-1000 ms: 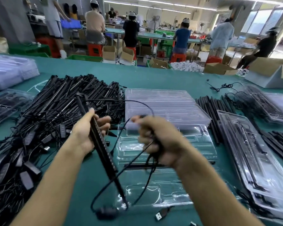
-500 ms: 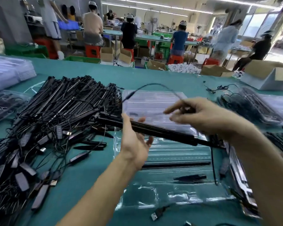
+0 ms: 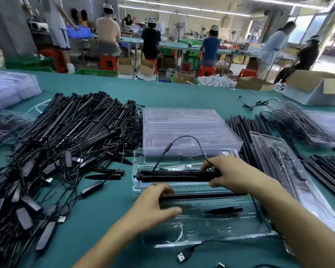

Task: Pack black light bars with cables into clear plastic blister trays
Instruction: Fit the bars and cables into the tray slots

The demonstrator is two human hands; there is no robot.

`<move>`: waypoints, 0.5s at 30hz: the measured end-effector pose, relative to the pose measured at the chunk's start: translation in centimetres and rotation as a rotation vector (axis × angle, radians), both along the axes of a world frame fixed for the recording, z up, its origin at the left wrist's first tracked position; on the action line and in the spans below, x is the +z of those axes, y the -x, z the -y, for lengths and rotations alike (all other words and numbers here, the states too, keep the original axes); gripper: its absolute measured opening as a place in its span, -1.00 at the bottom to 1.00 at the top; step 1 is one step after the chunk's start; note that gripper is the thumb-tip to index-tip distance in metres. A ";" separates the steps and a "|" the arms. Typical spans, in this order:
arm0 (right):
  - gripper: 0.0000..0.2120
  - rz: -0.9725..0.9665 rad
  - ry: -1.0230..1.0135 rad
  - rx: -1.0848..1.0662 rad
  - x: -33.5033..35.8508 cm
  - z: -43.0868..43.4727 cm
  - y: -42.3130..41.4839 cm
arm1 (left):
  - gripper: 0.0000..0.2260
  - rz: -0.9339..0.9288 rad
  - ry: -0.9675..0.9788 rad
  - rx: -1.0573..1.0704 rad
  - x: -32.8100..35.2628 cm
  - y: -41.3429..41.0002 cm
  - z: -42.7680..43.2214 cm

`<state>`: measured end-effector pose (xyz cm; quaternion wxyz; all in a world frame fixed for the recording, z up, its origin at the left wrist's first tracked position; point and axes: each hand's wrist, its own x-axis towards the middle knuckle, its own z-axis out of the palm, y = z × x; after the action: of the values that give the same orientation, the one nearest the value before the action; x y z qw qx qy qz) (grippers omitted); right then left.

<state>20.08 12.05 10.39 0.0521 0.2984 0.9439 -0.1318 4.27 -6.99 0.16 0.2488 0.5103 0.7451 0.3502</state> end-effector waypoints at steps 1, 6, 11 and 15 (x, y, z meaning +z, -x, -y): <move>-0.61 0.025 -0.002 0.007 -0.5 -0.1 0.0 | -0.39 -0.197 0.080 -0.055 -0.5 0.3 0.6; -0.62 -0.006 0.064 -0.012 -2.3 0.0 -0.2 | -0.06 -0.611 0.135 -0.005 -3.0 1.2 2.5; -0.61 -0.009 0.105 -0.014 -3.0 -0.5 -0.6 | 0.03 -0.744 0.029 0.129 -3.5 3.3 2.3; -0.63 0.007 0.103 -0.040 -3.3 -0.8 -1.4 | 0.06 -0.631 0.065 0.152 -3.6 4.9 2.2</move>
<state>21.52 12.89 7.05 0.0680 0.3145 0.9295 -0.1800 -0.67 -9.16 -3.48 -0.0052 0.5282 0.8323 0.1682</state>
